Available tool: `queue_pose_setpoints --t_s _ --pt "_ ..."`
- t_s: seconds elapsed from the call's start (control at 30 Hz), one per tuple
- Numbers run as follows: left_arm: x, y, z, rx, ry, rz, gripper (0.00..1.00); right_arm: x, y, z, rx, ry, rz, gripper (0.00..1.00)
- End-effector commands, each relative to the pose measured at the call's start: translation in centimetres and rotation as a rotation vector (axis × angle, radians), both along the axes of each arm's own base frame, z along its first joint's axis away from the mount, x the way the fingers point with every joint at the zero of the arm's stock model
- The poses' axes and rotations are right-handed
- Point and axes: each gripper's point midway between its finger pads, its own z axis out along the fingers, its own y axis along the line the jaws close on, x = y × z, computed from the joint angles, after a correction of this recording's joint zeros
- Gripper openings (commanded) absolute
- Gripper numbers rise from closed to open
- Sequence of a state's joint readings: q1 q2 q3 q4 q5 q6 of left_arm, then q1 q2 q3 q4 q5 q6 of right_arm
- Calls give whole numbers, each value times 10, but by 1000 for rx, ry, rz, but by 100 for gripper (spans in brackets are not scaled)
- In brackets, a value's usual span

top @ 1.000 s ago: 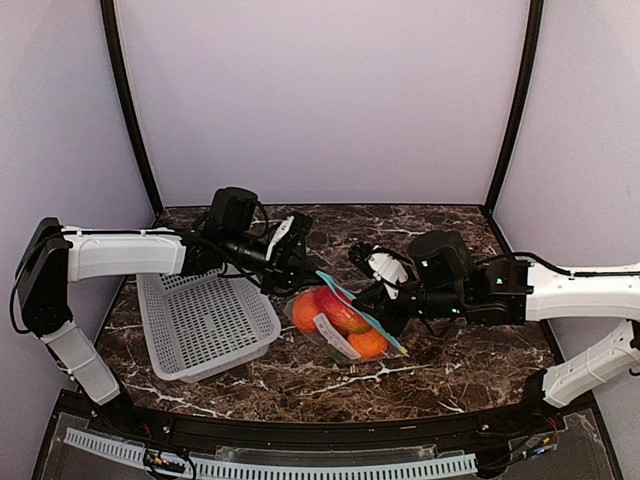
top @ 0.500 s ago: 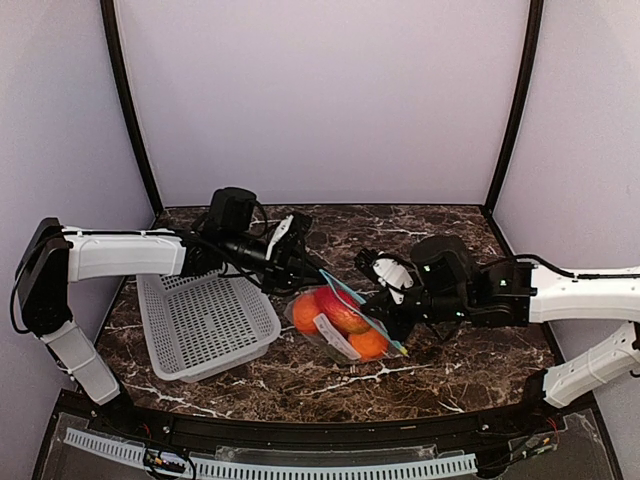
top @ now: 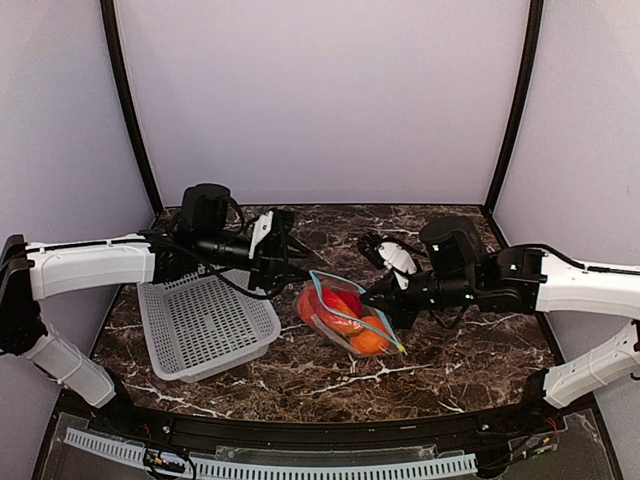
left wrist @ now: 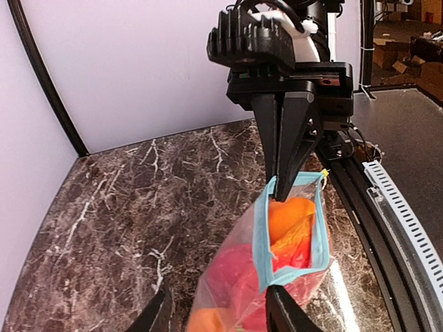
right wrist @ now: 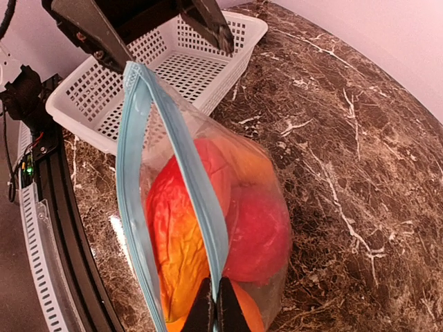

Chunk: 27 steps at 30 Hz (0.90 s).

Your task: Open the zip-top bag and remove the fake food

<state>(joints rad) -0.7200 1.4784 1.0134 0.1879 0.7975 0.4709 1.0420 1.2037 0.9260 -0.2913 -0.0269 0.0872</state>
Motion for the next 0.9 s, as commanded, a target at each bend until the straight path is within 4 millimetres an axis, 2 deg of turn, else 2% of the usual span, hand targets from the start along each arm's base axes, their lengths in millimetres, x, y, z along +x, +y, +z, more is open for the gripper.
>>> queue_pose_setpoints --t_s 0.0,0.03,0.13,0.27,0.33,0.43,0.57,0.73,0.87 --pt "-5 22 2 53 -88 69 45 -6 16 21 74 34 67 0" --pt "-5 25 6 57 -102 85 46 -6 18 24 83 41 73 0" --pt "-12 36 0 92 -95 110 50 -9 22 31 104 70 95 0" --pt "-17 49 -7 101 -89 154 54 -10 21 31 109 104 102 0" --pt "-20 55 -6 105 -99 168 55 -8 19 27 104 120 98 0" --pt "-24 60 -4 118 -119 174 53 0 16 9 81 177 81 0" --pt "-33 56 -4 154 -112 121 48 10 18 -2 93 277 65 0" --pt "-55 44 -2 163 -107 29 46 16 24 13 136 340 31 0" --pt "-66 36 1 205 -179 5 43 26 26 9 148 423 1 0"
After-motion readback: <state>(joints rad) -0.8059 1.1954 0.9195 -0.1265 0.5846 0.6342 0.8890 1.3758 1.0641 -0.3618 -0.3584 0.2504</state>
